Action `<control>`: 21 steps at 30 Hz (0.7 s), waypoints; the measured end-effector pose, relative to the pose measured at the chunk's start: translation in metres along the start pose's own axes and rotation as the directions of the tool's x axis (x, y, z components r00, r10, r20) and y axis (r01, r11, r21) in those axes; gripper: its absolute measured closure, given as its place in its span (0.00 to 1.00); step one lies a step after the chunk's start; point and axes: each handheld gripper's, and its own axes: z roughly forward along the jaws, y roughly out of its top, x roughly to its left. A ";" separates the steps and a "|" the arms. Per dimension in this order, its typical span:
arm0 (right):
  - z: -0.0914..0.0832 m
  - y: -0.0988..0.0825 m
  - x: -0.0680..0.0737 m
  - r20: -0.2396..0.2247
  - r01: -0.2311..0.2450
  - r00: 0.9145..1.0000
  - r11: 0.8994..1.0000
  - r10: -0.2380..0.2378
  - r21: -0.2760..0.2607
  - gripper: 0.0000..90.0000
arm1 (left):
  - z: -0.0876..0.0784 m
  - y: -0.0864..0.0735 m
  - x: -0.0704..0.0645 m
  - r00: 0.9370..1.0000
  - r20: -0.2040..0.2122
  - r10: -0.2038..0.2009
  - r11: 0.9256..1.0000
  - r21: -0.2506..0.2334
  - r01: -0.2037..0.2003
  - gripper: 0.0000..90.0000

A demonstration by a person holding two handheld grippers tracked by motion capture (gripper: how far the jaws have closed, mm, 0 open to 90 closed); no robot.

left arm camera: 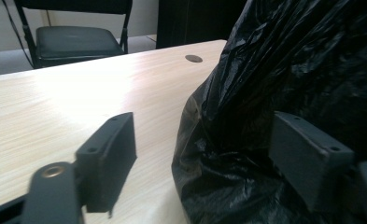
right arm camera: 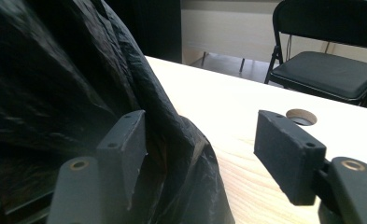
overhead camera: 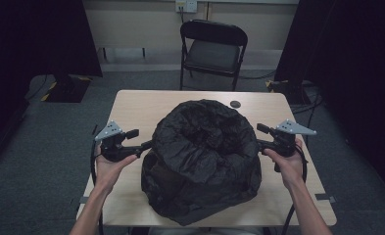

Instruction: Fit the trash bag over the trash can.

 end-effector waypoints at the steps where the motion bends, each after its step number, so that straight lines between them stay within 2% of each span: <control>1: -0.002 0.000 0.000 -0.004 -0.002 1.000 1.000 0.002 -0.004 0.35 | -0.003 -0.001 0.000 1.000 -0.003 0.003 1.000 0.007 -0.003 0.24; 4: -0.009 0.002 0.000 -0.032 -0.009 0.999 1.000 0.010 0.021 0.36 | -0.011 -0.009 0.000 1.000 -0.022 0.011 1.000 0.028 -0.010 0.18; 6: -0.014 0.003 0.001 -0.056 -0.002 0.998 1.000 0.003 0.026 0.37 | -0.014 -0.017 -0.001 0.999 -0.044 0.026 0.998 0.066 -0.023 0.17; 9: -0.020 0.006 0.004 -0.082 0.003 0.997 1.000 -0.002 0.014 0.36 | -0.017 -0.032 0.002 1.000 -0.028 -0.006 0.996 0.090 0.009 0.18; 11: -0.024 0.008 0.006 -0.084 0.011 0.996 1.000 -0.010 0.004 0.34 | -0.019 -0.040 0.004 0.999 -0.036 -0.024 0.994 0.102 0.027 0.18; 18: -0.039 0.013 0.011 -0.088 0.015 0.996 1.000 -0.017 -0.023 0.32 | -0.018 -0.067 0.008 0.991 -0.133 0.000 0.982 0.186 0.025 0.18; 20: -0.044 0.014 0.012 -0.088 0.009 0.996 0.999 -0.012 -0.033 0.30 | -0.016 -0.075 0.007 0.990 -0.138 0.025 0.973 0.230 0.008 0.18; 21: -0.044 0.014 0.012 -0.088 0.009 0.996 0.999 -0.012 -0.033 0.30 | -0.016 -0.075 0.007 0.990 -0.138 0.025 0.973 0.230 0.008 0.18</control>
